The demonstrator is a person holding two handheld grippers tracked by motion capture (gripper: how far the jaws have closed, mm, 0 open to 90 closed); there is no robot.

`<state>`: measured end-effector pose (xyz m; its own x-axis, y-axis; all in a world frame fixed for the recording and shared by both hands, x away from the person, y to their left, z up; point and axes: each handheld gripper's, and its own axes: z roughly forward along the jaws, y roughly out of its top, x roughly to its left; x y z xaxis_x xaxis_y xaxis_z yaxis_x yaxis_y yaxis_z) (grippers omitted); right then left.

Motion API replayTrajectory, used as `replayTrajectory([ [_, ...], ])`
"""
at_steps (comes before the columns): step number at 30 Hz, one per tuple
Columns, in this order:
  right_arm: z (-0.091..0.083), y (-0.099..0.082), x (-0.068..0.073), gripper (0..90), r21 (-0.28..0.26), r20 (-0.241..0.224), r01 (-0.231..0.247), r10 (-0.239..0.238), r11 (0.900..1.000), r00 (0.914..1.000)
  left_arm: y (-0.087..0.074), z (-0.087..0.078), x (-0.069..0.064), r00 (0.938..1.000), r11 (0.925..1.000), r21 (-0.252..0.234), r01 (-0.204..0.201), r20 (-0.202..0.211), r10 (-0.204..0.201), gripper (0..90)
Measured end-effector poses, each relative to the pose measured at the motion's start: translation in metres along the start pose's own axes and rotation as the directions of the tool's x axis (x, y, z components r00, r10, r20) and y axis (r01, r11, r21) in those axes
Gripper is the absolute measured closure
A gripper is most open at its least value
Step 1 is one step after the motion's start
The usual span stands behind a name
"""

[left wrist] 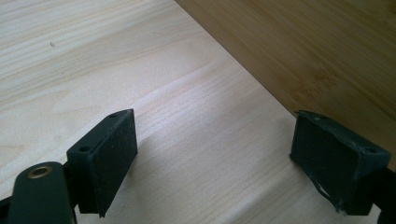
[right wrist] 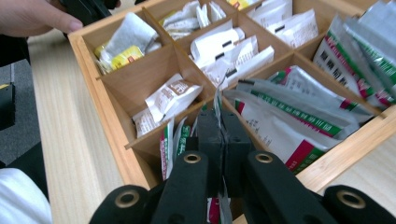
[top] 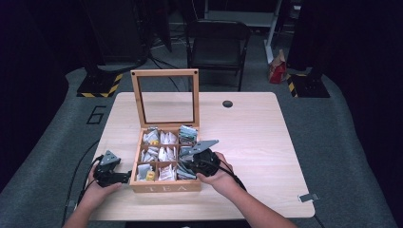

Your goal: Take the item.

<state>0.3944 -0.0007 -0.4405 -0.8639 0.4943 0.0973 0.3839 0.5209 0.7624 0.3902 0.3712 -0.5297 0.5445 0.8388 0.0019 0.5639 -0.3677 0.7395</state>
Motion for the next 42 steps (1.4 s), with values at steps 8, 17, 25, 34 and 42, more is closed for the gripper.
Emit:
replayTrajectory([
  [8, -0.018, 0.016, 0.002, 89.3, -0.035, -0.013, 0.008, -0.008, 0.9994, 0.9999, 0.0, 0.0, 0.0, 1.0, 1.0, 0.0, 0.002, 0.0, -0.002, 14.1],
  [17, -0.032, 0.028, 0.002, 89.4, -0.065, -0.019, 0.011, -0.012, 0.9978, 0.9997, 0.0, 0.0, 0.0, 1.0, 1.0, 0.0, 0.0, 0.0, 0.0, 14.1],
  [25, -0.04, 0.032, -0.002, 89.4, -0.081, -0.007, 0.011, -0.011, 0.9966, 0.9999, 0.0, 0.0, 0.0, 1.0, 1.0, -0.001, 0.002, 0.0, -0.002, 14.1],
  [34, -0.051, 0.031, -0.013, 89.3, -0.091, 0.016, -0.008, 0.009, 0.9958, 0.9998, 0.0, 0.0, 0.0, 1.0, 1.0, 0.0, 0.001, 0.0, -0.001, 14.1],
  [42, -0.06, 0.029, -0.025, 89.4, -0.107, 0.046, -0.031, 0.036, 0.9938, 0.9983, 0.0, 0.0, 0.0, 1.0, 1.0, 0.001, 0.001, 0.0, -0.001, 14.1],
])
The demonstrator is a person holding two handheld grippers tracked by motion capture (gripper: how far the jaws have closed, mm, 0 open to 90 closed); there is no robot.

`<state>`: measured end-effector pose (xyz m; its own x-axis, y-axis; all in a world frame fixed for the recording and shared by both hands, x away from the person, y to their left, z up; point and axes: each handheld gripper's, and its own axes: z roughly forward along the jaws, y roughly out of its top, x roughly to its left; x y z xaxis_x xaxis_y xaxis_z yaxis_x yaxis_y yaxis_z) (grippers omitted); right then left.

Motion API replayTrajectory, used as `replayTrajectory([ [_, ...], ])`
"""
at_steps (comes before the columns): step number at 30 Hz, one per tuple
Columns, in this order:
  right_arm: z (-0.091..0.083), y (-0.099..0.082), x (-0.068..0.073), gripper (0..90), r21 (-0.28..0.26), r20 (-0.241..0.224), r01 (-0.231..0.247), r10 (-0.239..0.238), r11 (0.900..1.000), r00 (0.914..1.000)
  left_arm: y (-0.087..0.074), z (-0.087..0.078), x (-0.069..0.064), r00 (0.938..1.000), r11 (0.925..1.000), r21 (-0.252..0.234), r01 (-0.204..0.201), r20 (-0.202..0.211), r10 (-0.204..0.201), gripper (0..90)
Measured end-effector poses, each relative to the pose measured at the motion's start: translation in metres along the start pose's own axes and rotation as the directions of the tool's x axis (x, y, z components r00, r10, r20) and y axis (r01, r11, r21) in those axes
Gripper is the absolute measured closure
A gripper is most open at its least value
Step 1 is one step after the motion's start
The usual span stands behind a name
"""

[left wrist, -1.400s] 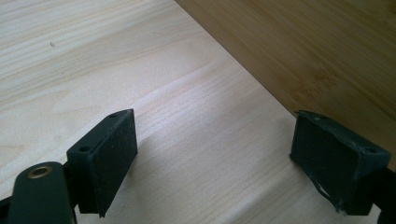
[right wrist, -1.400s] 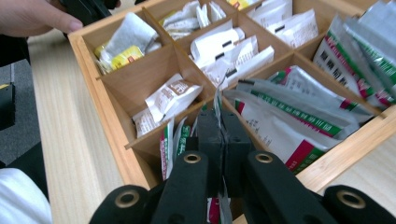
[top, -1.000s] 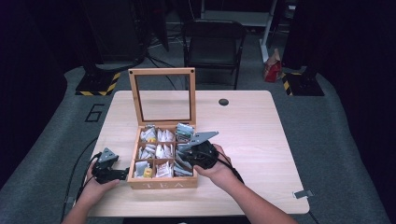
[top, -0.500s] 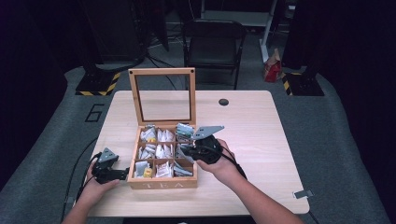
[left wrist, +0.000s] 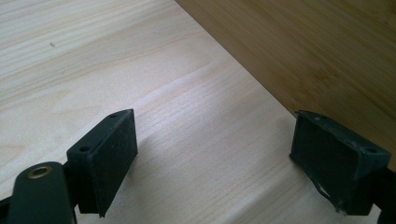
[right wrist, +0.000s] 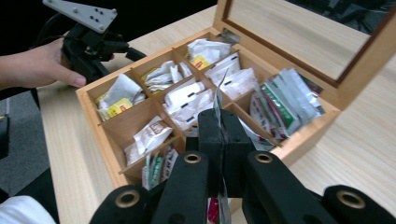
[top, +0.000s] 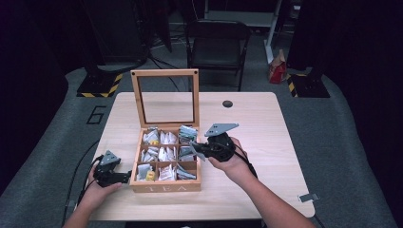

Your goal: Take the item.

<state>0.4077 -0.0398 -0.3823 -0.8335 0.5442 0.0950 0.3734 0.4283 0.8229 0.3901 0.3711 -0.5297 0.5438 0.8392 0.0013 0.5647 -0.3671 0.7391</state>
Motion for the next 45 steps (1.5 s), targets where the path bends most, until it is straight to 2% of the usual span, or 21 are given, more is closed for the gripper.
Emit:
replayTrajectory([
  [13, -0.017, -0.001, -0.019, 89.3, -0.015, 0.054, -0.032, 0.032, 0.9994, 0.998, 0.0, 0.0, 0.0, 1.0, 1.0, 0.0, 0.001, 0.0, -0.001, 14.1],
  [24, -0.028, -0.007, -0.031, 89.3, -0.024, 0.095, -0.036, 0.038, 0.9991, 0.9948, 0.0, 0.0, 0.0, 1.0, 1.0, -0.002, 0.003, 0.0, -0.003, 14.1],
  [35, -0.04, -0.018, -0.047, 89.3, -0.034, 0.146, -0.064, 0.069, 0.9974, 0.9869, 0.0, 0.0, 0.0, 1.0, 1.0, -0.002, 0.002, 0.0, -0.002, 14.1],
  [38, -0.045, -0.022, -0.054, 89.3, -0.035, 0.166, -0.082, 0.087, 0.996, 0.9823, 0.0, 0.0, 0.0, 1.0, 1.0, -0.002, 0.002, 0.0, -0.002, 14.1],
  [45, -0.052, -0.031, -0.062, 89.3, -0.041, 0.192, -0.09, 0.096, 0.9951, 0.9767, 0.0, 0.0, 0.0, 1.0, 1.0, -0.002, 0.003, 0.0, -0.003, 14.1],
])
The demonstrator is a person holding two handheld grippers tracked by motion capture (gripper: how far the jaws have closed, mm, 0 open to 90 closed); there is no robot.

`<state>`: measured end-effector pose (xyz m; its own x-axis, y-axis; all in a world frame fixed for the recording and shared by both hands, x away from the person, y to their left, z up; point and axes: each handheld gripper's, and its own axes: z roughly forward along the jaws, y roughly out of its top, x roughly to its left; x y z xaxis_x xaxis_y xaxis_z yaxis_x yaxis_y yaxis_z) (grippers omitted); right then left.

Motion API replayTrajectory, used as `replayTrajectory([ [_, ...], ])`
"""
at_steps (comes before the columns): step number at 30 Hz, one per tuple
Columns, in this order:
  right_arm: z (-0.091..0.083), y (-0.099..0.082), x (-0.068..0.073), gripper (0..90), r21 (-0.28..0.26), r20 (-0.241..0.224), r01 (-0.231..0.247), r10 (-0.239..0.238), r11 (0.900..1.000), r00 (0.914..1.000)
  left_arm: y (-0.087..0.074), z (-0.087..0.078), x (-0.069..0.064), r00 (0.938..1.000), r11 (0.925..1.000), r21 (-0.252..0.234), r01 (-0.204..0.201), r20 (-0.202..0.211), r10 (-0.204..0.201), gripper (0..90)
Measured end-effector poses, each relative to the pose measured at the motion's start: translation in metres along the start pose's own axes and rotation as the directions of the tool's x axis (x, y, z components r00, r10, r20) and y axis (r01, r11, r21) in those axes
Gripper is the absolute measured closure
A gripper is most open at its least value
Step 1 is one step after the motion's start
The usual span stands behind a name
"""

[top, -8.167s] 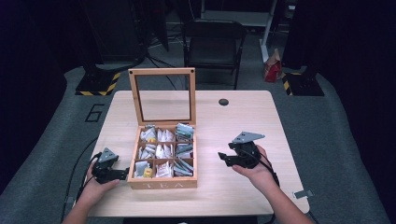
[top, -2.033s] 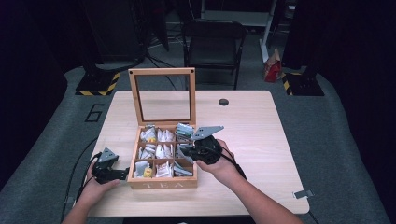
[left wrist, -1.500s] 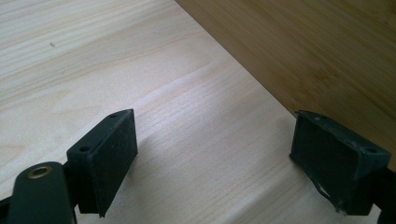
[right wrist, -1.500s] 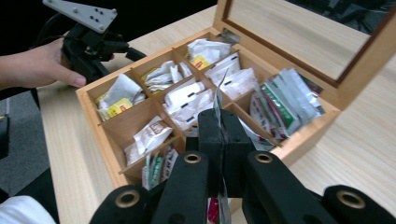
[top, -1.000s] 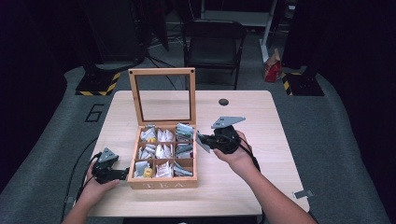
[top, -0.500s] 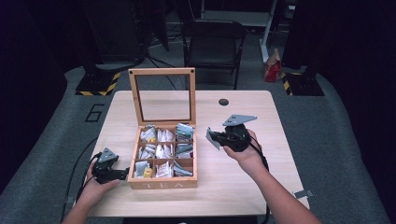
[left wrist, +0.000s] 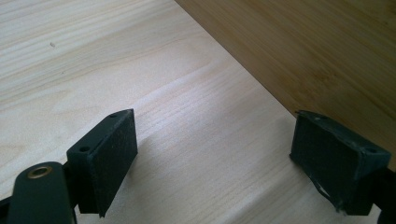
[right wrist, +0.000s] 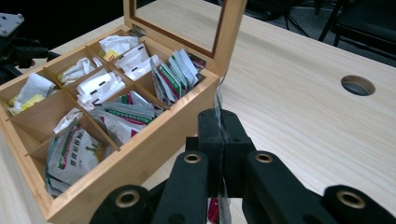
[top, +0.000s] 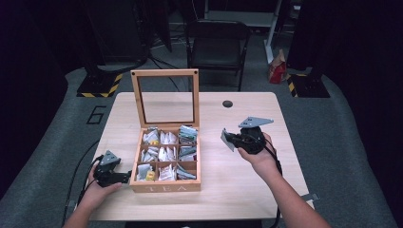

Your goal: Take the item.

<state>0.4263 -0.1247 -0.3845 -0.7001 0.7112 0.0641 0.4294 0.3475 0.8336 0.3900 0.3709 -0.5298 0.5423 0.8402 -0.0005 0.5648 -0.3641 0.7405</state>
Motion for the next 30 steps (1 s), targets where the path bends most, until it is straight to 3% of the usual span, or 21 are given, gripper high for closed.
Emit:
replayTrajectory([
  [16, -0.003, -0.024, -0.017, 89.3, 0.015, 0.059, -0.036, 0.035, 0.9992, 0.9976, 0.0, 0.0, 0.0, 1.0, 1.0, 0.001, -0.001, 0.0, 0.001, 14.1],
  [30, -0.001, -0.043, -0.023, 89.3, 0.022, 0.088, -0.049, 0.047, 0.9985, 0.995, 0.0, 0.0, 0.0, 1.0, 1.0, 0.002, -0.002, 0.0, 0.002, 14.1],
])
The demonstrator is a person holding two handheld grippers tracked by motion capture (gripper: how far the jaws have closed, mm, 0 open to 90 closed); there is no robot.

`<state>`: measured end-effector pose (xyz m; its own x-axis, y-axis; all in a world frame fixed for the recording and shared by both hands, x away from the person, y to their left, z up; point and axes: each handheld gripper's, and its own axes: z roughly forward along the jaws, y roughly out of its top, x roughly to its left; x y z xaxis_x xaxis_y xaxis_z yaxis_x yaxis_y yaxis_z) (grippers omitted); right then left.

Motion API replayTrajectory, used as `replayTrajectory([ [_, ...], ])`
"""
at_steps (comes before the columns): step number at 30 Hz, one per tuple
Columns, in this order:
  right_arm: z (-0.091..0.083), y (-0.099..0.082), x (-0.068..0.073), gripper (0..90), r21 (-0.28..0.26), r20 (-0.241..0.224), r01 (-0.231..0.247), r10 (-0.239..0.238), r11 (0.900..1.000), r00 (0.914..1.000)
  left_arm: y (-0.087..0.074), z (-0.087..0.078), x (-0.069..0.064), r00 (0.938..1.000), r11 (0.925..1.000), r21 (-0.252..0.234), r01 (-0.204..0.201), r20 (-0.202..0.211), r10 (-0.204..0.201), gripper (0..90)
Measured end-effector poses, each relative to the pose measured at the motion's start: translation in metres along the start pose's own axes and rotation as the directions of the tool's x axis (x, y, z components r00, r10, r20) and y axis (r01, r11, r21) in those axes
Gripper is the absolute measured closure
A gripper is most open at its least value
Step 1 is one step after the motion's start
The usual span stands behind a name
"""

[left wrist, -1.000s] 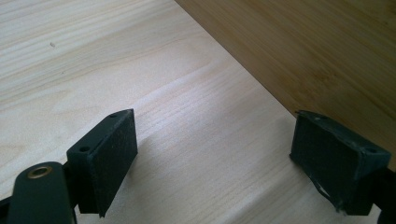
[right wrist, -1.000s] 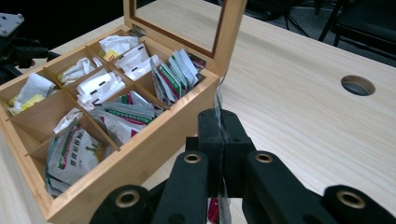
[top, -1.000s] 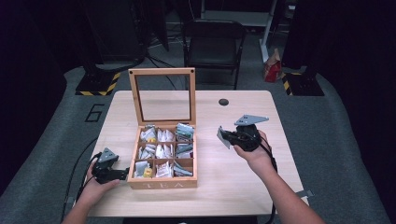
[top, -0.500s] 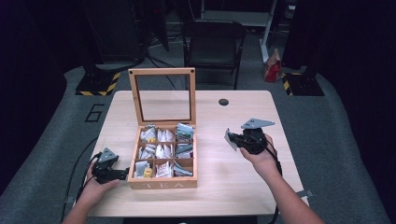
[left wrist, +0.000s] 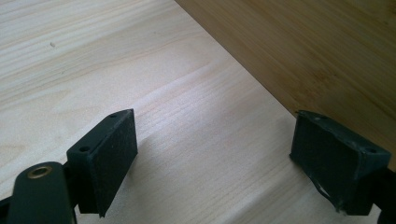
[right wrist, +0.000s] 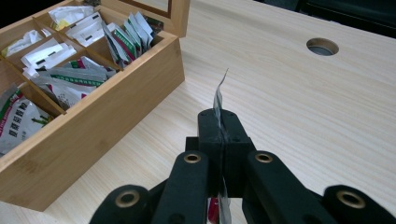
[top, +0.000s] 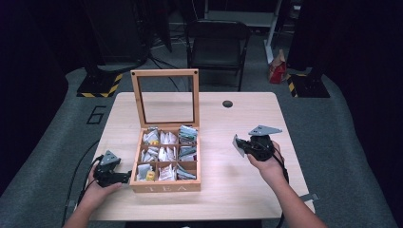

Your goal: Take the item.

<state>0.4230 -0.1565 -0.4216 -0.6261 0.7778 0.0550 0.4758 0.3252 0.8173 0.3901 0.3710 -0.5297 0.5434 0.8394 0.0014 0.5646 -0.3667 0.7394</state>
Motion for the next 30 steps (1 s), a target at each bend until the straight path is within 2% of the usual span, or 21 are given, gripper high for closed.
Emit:
replayTrajectory([
  [30, 0.015, -0.045, -0.014, 89.0, 0.034, 0.061, -0.032, 0.03, 0.9989, 0.9977, 0.0, 0.0, 0.0, 1.0, 1.0, -0.001, 0.002, 0.0, -0.002, 14.1],
])
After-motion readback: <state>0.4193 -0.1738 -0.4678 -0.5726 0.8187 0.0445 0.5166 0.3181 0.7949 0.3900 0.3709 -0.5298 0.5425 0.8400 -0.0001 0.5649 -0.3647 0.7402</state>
